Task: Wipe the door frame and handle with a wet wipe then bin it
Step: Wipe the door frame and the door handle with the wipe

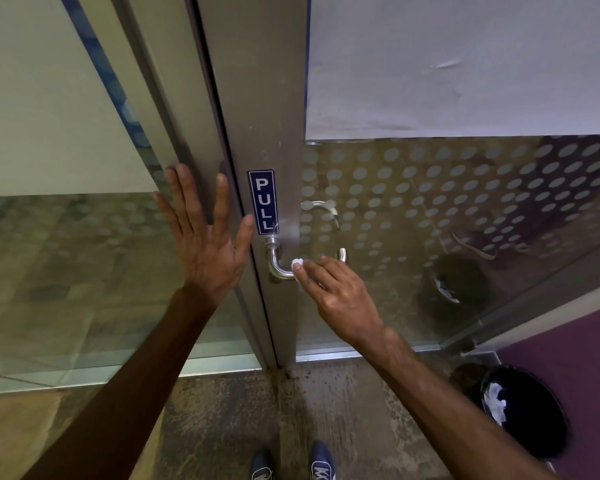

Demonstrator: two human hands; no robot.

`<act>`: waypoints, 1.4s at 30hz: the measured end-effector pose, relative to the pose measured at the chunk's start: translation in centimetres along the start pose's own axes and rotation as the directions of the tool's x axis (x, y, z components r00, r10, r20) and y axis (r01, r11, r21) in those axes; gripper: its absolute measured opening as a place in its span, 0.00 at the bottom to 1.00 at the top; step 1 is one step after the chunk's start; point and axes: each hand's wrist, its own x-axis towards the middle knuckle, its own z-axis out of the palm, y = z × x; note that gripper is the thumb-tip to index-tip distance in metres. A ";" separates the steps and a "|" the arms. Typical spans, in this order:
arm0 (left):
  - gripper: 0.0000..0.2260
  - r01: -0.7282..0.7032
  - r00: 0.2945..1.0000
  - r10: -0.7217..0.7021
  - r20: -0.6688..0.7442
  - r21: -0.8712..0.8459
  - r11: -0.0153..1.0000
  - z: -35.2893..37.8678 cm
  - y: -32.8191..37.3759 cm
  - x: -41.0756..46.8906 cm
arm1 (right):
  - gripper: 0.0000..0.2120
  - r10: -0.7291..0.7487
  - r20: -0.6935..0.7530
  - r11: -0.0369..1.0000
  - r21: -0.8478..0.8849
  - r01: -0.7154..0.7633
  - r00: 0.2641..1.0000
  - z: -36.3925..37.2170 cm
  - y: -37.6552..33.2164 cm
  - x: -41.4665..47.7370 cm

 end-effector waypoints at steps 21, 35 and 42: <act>0.34 -0.012 1.000 0.011 0.024 0.023 1.000 0.0 -0.2 0.1 | 0.09 0.132 0.071 0.990 -0.054 -0.129 0.989 0.9 -4.0 5.2; 0.34 0.001 1.000 -0.001 0.015 0.015 1.000 0.1 0.4 0.5 | 0.08 0.093 -0.129 0.994 0.067 -0.084 0.987 -0.4 2.8 -1.3; 0.35 0.012 1.000 -0.012 0.025 -0.001 1.000 -0.3 0.8 0.5 | 0.18 0.613 -0.093 0.749 0.383 -0.540 0.785 -0.5 -0.5 -1.7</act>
